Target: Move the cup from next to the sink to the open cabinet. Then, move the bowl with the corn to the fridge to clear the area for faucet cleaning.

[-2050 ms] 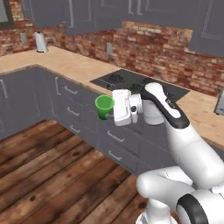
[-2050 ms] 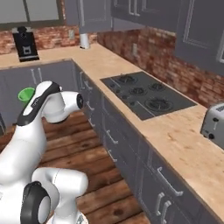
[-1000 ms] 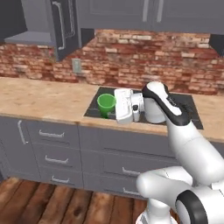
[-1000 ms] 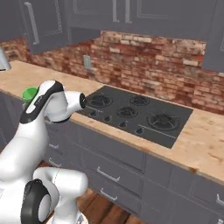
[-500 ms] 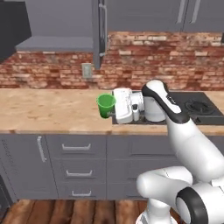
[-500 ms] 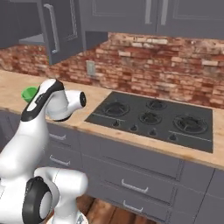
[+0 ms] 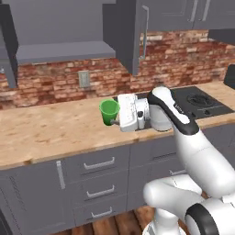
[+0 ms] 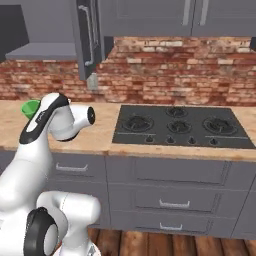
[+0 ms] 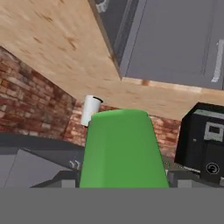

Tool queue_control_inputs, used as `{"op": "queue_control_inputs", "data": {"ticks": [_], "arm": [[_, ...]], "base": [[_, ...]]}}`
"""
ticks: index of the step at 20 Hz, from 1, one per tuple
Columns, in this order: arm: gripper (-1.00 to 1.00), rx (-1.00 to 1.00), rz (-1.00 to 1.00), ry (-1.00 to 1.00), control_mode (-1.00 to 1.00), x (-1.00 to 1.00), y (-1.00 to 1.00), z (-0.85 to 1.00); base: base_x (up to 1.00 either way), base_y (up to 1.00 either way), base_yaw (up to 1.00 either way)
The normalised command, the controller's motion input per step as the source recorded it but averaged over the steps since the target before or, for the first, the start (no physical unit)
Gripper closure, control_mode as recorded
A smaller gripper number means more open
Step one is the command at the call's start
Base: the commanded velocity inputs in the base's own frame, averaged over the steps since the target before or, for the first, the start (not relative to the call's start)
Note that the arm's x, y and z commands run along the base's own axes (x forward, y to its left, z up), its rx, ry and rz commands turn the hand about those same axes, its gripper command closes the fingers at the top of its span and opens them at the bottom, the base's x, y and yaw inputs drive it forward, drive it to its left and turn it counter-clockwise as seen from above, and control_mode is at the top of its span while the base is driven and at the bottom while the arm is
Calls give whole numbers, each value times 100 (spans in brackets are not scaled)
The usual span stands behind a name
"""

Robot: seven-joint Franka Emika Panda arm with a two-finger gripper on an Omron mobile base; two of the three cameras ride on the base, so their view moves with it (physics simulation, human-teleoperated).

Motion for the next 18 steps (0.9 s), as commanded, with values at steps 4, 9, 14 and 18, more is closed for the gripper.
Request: {"op": "queue_control_inputs", "data": {"ticks": [4,9,14,18], "arm": [[100,0,0,0,100,0,0,0],[100,0,0,0,100,0,0,0],[100,0,0,0,100,0,0,0],[100,0,0,0,100,0,0,0]], "base": [[-5,79,-45],[15,62,-35],[11,44,-12],[44,91,0]]}}
